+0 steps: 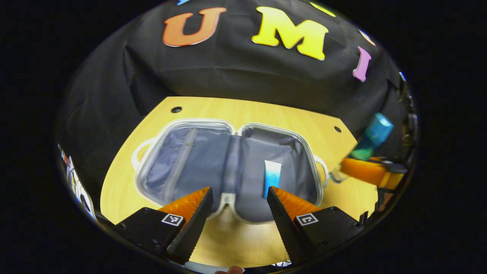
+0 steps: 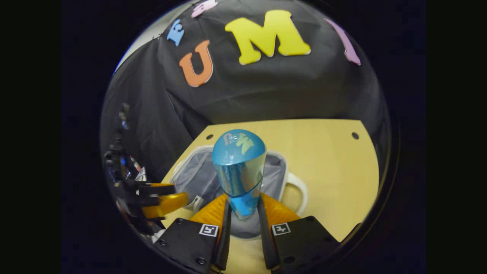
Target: First open the suitcase, pack the skin care products into it, and then close the suitcase.
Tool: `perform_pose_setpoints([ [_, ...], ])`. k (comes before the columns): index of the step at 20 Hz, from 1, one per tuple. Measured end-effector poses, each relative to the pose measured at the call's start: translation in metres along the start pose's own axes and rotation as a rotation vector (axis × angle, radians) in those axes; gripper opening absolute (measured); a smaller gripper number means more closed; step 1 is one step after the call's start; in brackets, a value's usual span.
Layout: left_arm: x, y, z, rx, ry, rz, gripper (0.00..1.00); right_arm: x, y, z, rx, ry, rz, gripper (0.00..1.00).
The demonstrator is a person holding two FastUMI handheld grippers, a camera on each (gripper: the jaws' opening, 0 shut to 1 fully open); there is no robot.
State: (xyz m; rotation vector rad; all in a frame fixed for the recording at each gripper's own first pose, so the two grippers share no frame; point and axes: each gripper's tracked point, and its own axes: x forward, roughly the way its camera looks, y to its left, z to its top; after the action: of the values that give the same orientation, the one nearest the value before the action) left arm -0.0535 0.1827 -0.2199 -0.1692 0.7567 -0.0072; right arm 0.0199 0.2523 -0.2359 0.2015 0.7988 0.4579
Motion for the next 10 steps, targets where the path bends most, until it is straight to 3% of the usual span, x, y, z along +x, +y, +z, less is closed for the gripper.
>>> perform_pose_setpoints([
  [3,-0.022,0.042,-0.017,-0.119,0.002,0.031,0.93,0.056,-0.005,-0.05,0.07,0.141,-0.065,0.34],
  [5,-0.045,0.067,-0.029,-0.194,0.01,0.056,0.94,0.069,-0.008,-0.069,0.156,0.201,-0.1,0.34],
  [7,-0.071,0.103,-0.034,-0.248,0.014,0.076,0.94,0.073,-0.015,-0.08,0.192,0.255,-0.136,0.34],
  [10,-0.071,0.115,-0.041,-0.277,0.019,0.094,0.94,0.081,-0.025,-0.068,0.22,0.262,-0.176,0.34],
])
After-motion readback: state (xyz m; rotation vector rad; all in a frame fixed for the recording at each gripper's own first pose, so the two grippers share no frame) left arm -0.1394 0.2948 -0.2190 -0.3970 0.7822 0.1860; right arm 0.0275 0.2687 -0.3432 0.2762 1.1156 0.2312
